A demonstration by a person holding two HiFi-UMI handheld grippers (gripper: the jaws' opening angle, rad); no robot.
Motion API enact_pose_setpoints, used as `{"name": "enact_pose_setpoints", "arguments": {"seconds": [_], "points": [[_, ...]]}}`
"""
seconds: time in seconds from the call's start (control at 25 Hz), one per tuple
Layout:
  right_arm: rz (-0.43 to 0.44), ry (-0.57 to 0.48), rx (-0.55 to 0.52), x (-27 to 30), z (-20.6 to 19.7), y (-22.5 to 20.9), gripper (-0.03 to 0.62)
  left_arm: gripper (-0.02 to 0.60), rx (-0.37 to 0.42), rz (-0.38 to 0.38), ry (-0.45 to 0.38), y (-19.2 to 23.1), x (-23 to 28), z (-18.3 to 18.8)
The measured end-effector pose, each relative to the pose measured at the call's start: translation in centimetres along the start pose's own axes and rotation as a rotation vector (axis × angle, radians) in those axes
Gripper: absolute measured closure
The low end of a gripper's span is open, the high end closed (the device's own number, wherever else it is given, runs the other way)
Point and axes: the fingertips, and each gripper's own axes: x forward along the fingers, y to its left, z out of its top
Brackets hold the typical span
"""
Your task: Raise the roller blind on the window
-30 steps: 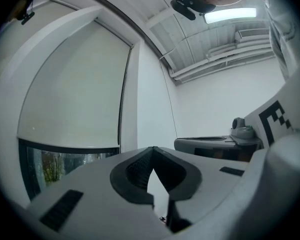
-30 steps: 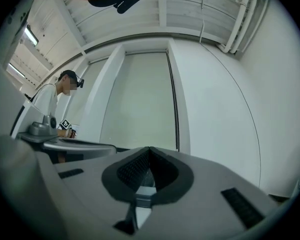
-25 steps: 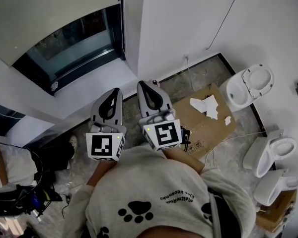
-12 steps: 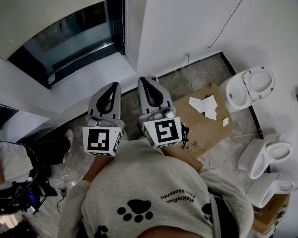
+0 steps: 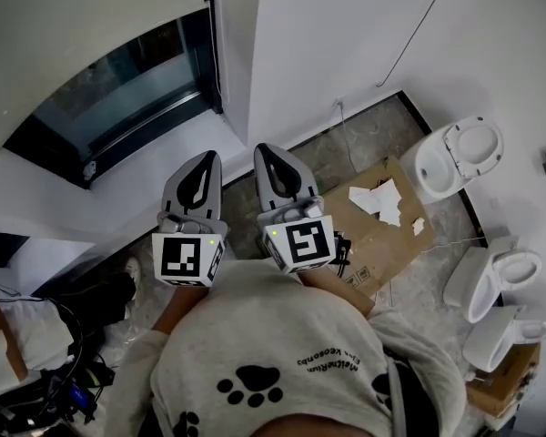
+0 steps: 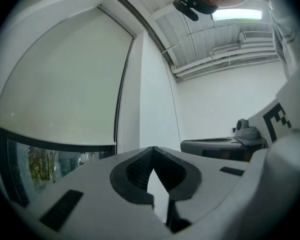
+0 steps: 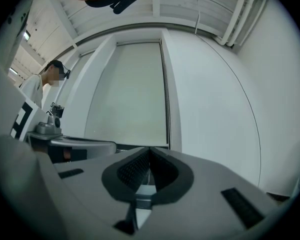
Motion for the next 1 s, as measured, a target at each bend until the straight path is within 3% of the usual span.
{"name": "enact_pose_setpoints", "arguments": {"seconds": [0.32,1.0], "points": [[-0.013,0.015,0.007,7.5,-0.6,-1.3,0.585,0.572,-0.005,-0.040,0.030,4.9,5.9,-0.7],[-0.150,0.047,-0.003,22.9,-2.0,-3.9,0.585,0.574,-0.017,-0.233,0.034,15.2,18.0,-1.1]]}}
